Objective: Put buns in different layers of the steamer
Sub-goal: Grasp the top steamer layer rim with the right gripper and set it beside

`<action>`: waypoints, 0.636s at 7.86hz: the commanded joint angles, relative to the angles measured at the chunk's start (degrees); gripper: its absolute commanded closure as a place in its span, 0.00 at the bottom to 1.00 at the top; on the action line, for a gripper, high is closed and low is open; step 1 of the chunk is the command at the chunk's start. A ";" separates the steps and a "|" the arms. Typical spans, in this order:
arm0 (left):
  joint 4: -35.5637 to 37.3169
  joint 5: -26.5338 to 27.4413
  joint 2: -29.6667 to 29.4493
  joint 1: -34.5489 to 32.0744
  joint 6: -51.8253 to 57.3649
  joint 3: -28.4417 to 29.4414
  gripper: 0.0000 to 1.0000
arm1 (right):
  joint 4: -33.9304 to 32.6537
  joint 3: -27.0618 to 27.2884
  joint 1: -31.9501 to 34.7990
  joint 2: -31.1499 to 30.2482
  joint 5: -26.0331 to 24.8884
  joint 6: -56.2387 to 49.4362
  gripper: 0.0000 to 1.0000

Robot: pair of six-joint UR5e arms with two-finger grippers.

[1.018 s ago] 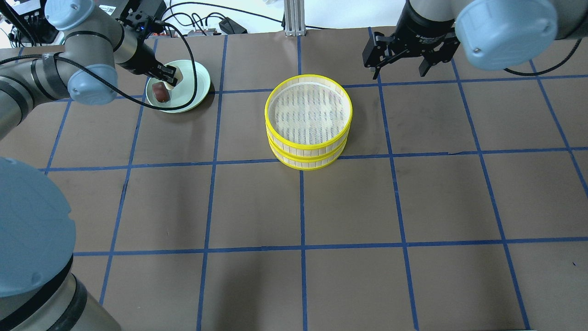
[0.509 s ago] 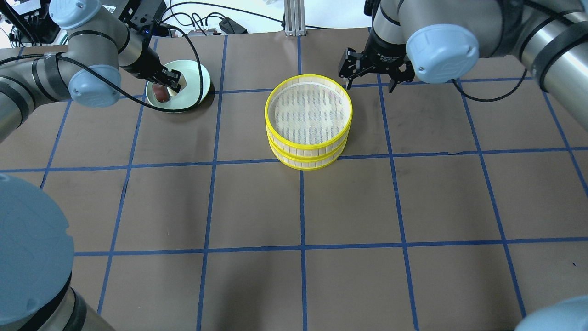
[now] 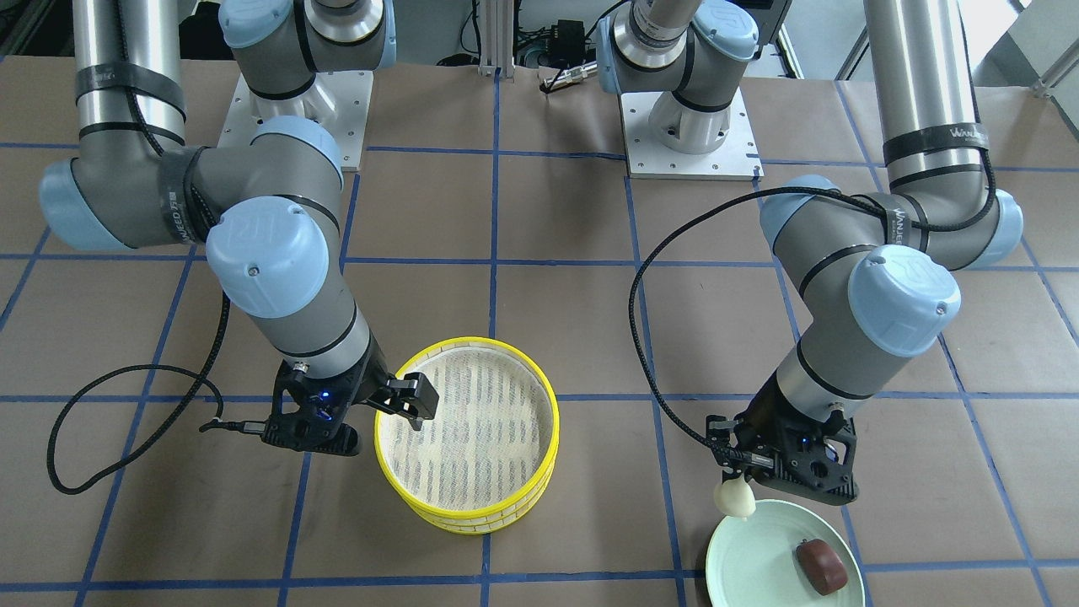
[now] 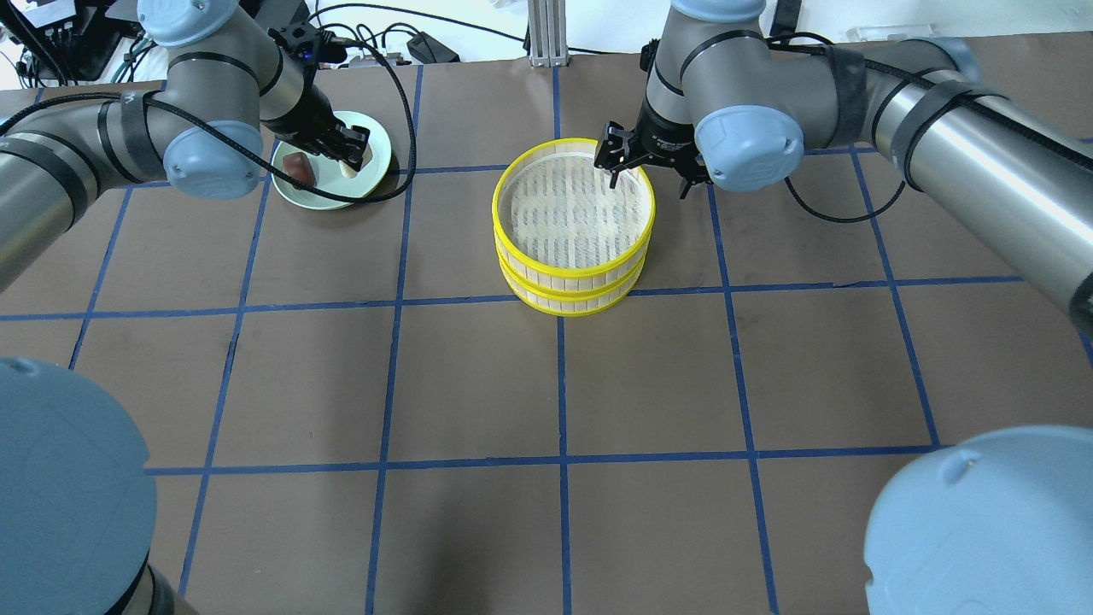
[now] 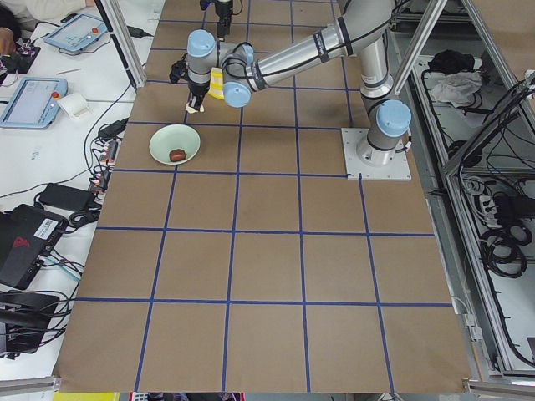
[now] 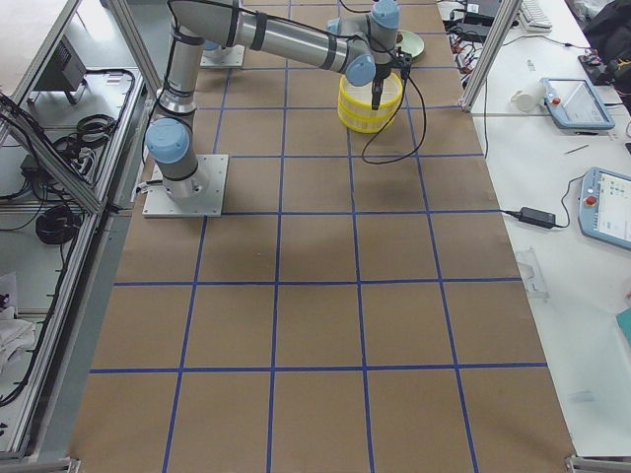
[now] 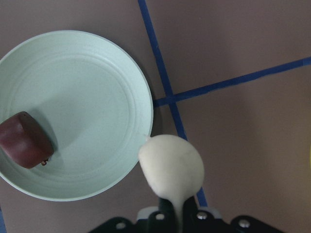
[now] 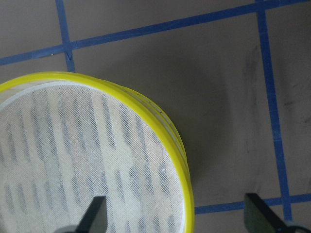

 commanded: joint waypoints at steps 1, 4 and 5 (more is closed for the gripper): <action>0.00 0.57 -0.16 -0.51 -1.05 -0.37 1.00 | -2.53 1.90 0.23 2.11 -0.08 0.43 0.00; 0.09 0.57 -0.43 -0.43 -1.40 -0.37 1.00 | -2.19 1.91 0.23 2.21 0.09 0.51 0.32; 0.17 0.65 -0.34 -0.69 -1.40 -0.37 1.00 | -2.19 1.91 0.14 2.21 0.09 -0.01 0.48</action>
